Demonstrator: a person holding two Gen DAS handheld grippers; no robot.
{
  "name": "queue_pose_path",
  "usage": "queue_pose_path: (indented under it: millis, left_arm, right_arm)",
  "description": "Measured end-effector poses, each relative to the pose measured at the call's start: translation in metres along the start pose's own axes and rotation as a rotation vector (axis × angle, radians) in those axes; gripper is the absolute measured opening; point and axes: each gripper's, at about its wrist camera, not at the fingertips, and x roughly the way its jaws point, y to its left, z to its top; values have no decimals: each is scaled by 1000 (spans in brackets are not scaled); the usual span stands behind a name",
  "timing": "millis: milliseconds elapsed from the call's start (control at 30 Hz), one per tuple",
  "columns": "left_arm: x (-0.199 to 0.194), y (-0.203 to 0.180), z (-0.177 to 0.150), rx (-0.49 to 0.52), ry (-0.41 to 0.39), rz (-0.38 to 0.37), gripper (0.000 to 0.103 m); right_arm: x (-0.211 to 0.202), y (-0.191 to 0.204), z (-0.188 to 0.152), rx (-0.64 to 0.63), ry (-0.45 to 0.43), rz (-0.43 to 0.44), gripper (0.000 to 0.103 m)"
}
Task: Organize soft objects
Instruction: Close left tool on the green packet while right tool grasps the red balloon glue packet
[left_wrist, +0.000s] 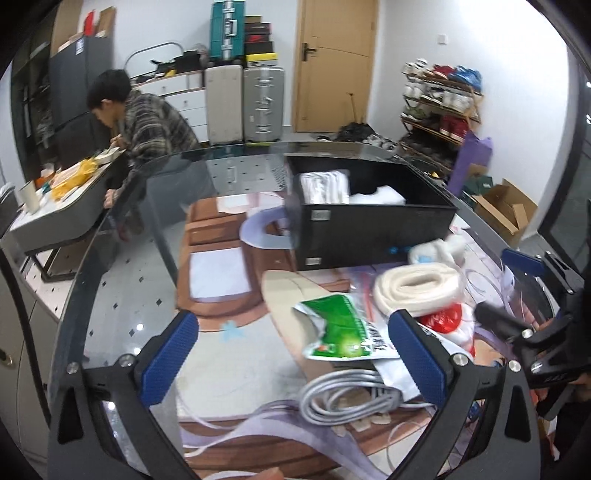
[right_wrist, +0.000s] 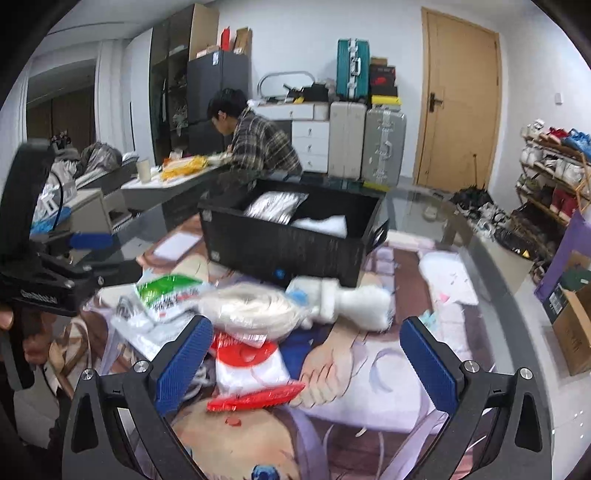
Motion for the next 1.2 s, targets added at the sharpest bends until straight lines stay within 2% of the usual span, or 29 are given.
queue_pose_path:
  millis: [133,233,333,467,633,733,833,900,1100,1133,1200]
  left_arm:
    - [7,-10,0,31,29,31,103]
    - [16,-11,-3,18,78,-5,103]
    - [21,-17,-2,41,91,5,103]
    - [29,-20,-1,46,124,-3,103]
    - [36,-25,1,57,155,-48,100]
    - [42,-27,2,57,178,-71,84]
    - [45,-27,4,47,193,-90,63]
    - [46,-27,3,49,198,-98,63]
    - [45,-23,4,32,196,-124,52]
    - [44,-22,5,31,192,-126,41]
    - [40,-21,5,26,186,-128,39]
  right_arm:
    - [11,6,-7,-39,50,-6,103]
    - [17,9,-8,-49,75,6,103]
    - [20,10,-9,-57,95,14,102]
    - [26,14,-10,-67,122,38,93]
    - [27,20,-9,-88,133,54,83]
    - [29,22,-10,-99,144,71,76]
    - [31,25,-12,-108,160,85,67]
    - [32,25,-13,-109,164,92,61]
    - [28,28,-14,-131,148,117,54]
    - [27,29,-14,-134,142,120,53]
    - [24,29,-15,-139,136,126,52]
